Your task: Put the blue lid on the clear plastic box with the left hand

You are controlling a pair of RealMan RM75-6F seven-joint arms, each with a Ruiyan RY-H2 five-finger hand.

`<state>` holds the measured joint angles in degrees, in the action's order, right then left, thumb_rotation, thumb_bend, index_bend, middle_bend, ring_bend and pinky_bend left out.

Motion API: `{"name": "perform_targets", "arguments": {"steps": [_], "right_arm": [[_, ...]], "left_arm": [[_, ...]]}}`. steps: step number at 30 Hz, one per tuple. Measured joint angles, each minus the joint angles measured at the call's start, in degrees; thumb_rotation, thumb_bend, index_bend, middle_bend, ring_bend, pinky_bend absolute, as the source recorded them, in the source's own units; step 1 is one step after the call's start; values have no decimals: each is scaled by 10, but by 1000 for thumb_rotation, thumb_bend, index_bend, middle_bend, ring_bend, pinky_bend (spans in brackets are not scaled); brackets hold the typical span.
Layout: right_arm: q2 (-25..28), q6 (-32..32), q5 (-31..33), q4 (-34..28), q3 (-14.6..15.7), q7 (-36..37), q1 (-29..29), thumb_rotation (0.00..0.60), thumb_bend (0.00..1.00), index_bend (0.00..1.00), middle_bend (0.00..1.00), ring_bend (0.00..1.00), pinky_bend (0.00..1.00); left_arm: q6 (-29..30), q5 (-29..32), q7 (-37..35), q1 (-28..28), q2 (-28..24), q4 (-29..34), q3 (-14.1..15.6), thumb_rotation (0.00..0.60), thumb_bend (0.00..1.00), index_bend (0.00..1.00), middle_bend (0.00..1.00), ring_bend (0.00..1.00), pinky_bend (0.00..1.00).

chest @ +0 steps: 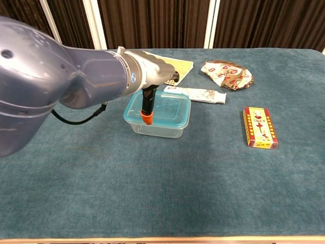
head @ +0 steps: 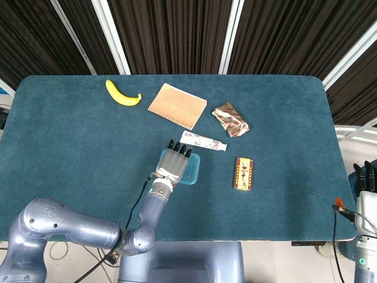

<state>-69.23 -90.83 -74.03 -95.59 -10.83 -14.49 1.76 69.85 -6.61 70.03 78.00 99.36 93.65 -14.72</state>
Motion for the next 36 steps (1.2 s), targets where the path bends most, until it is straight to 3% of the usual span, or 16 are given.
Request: {"name": "perform_targets", "arguments": {"steps": [5,11,19,30,36], "right_arm": [[0,-1,0,1,-1,0,0,600,296,111,30,0,0],[-1,-2,1,1,-1,1,0,600,296,111,29,0,0],[-1,-1,2,0,-1,1,-1,600,296,111,29,1,0],[0,2,5,-1,-1,4,-1,600,296,111,29,5,0],[0,4,6,-2,-2,7,-1,600,296,111,29,6,0]], "left_arm": [[16,5,8,-2,-26,49,-4,600,159,105,93,0,0],[14,-31,-29,-20,-62,91,-13,600,337,399,357,10,0],[-54,-171,-160,-66,-85,61,-11,600,424,606,477,66,0],[-85,-244,-221,-84,-48,-31,12,600,502,681,590,171,28],[-81,-252,-216,-80,-25,-59,15,600,523,680,588,176,31]]}}
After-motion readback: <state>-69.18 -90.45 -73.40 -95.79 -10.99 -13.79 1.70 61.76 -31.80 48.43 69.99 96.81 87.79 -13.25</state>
